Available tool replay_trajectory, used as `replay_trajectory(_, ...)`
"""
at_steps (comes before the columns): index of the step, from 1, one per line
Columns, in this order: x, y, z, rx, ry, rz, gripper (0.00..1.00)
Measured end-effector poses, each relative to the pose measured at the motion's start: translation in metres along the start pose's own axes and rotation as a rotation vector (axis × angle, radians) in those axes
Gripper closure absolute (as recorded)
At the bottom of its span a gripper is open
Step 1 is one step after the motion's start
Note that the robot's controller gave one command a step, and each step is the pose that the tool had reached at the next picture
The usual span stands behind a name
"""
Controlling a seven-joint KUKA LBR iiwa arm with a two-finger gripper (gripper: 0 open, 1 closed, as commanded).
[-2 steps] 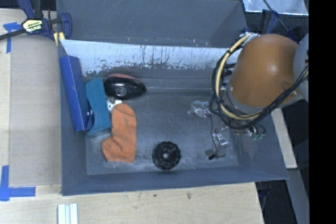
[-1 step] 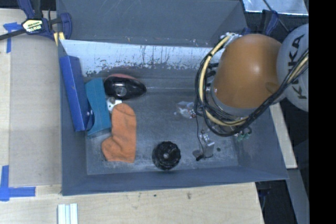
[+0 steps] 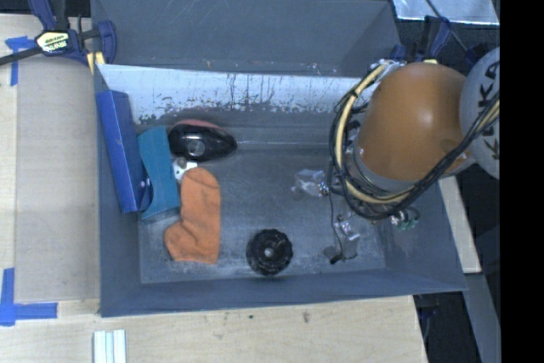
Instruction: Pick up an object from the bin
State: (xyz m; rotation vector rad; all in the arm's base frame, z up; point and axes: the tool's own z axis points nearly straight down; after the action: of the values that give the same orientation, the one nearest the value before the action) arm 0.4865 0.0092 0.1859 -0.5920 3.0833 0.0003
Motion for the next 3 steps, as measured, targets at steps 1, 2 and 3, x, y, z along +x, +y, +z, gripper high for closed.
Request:
replay_trajectory(1, -0.024, 0.019, 0.056, 0.004, -0.006, -0.059, 0.0)
replay_trajectory(2, -0.023, 0.05, 0.074, -0.003, 0.006, -0.242, 0.0)
replay_trajectory(3, -0.03, 0.057, 0.091, 0.001, -0.003, -0.193, 0.0)
